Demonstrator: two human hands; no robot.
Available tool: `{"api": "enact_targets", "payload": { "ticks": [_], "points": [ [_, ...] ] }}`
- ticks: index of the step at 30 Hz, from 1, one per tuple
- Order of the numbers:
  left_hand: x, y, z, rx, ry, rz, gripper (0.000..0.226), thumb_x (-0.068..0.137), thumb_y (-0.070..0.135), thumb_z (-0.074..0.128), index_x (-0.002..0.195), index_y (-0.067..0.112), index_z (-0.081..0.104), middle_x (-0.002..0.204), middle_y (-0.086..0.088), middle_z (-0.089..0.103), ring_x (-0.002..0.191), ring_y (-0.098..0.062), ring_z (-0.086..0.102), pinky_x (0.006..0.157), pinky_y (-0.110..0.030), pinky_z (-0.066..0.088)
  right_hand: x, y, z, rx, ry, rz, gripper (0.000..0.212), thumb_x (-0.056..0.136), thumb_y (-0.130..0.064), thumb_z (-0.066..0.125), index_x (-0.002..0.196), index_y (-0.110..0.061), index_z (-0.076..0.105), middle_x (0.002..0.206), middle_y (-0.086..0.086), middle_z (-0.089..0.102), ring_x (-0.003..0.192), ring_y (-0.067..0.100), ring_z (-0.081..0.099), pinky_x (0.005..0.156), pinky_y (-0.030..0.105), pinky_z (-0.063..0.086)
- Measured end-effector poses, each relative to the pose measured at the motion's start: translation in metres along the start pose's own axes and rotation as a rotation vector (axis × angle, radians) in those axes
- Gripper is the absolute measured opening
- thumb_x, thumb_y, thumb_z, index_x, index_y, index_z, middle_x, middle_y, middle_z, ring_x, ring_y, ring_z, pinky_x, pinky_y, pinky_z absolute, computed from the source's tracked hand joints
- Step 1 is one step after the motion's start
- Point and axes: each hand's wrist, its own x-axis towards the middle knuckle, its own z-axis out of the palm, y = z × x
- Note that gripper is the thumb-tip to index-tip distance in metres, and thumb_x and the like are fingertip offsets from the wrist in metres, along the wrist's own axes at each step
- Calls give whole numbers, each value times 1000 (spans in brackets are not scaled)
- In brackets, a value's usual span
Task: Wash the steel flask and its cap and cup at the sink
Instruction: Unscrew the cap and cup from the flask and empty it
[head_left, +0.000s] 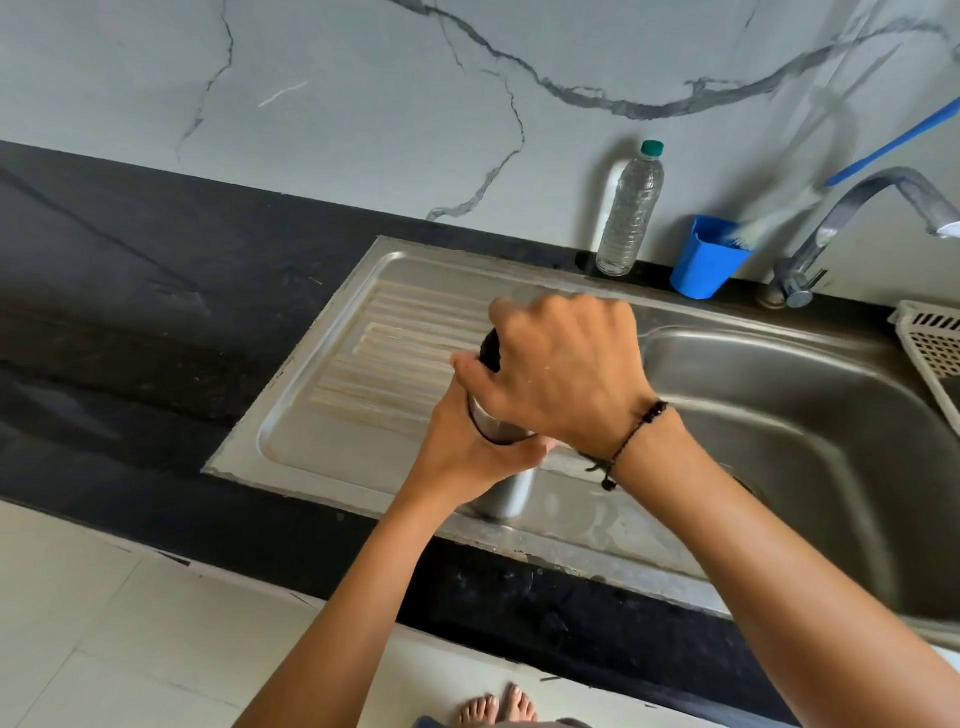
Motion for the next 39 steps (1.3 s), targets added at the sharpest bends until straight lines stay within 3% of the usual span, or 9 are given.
{"api": "enact_targets", "payload": {
  "ticks": [8, 16, 19, 23, 29, 31, 34, 37, 39],
  "points": [
    [0, -2, -6, -224, 16, 59, 80, 48, 33, 82, 114, 3, 49, 98, -8, 68, 91, -19, 67, 76, -36, 56, 10, 19, 21, 355, 114, -278, 39, 73, -50, 44, 58, -17, 30, 45, -6, 28, 36, 24, 27, 44, 21, 17],
    [6, 0, -4, -299, -64, 106, 72, 55, 28, 80, 118, 11, 51, 101, 3, 67, 95, -16, 66, 76, -26, 51, 33, 39, 14, 369, -145, -658, 49, 86, -54, 42, 82, -9, 60, 61, 4, 54, 50, 26, 47, 42, 38, 42],
    [5, -5, -2, -299, -53, 99, 74, 55, 30, 80, 118, 3, 52, 104, -2, 67, 97, -16, 65, 79, -27, 52, 24, 40, 0, 127, -141, -601, 72, 84, -72, 21, 101, -14, 61, 65, 3, 58, 46, 27, 50, 40, 28, 35],
    [6, -13, 0, -259, -24, 77, 70, 53, 33, 81, 108, -1, 53, 95, -4, 67, 91, -18, 66, 76, -33, 53, 6, 25, -19, -140, -154, -362, 73, 78, -76, 7, 90, -15, 45, 50, -2, 32, 42, 20, 28, 43, 24, 15],
    [3, -7, 0, -265, -31, 63, 67, 51, 29, 80, 110, 14, 51, 93, 2, 67, 87, -14, 67, 72, -27, 52, 11, 32, -25, 81, -330, -378, 56, 84, -60, 21, 116, -23, 49, 76, 0, 53, 68, 22, 52, 60, 36, 45],
    [3, -4, -1, -275, -30, 91, 74, 54, 26, 79, 119, 9, 49, 103, -2, 66, 96, -15, 66, 77, -25, 51, 12, 43, -25, 238, -463, -489, 39, 92, -40, 38, 129, -32, 46, 99, 3, 51, 86, 21, 53, 73, 36, 48],
    [1, -2, 0, -283, -17, 92, 77, 57, 25, 79, 122, -1, 47, 108, -4, 65, 101, -14, 65, 81, -24, 49, 11, 60, -24, 372, -518, -621, 59, 83, -1, 54, 131, -35, 48, 133, 6, 42, 116, 25, 44, 93, 43, 44],
    [-1, -1, -1, -268, -11, 75, 71, 56, 25, 78, 119, 11, 50, 102, 4, 67, 98, -9, 65, 79, -19, 49, 9, 63, -24, 395, -411, -587, 55, 87, -32, 56, 138, -35, 36, 141, 7, 40, 120, 26, 47, 88, 45, 49],
    [-1, 0, -1, -257, 1, 55, 64, 55, 27, 77, 112, 16, 51, 95, 12, 69, 93, -4, 65, 77, -17, 48, 11, 59, -29, 277, -321, -497, 65, 84, -68, 34, 136, -29, 36, 123, 2, 54, 92, 20, 59, 65, 36, 51]
  ]
}}
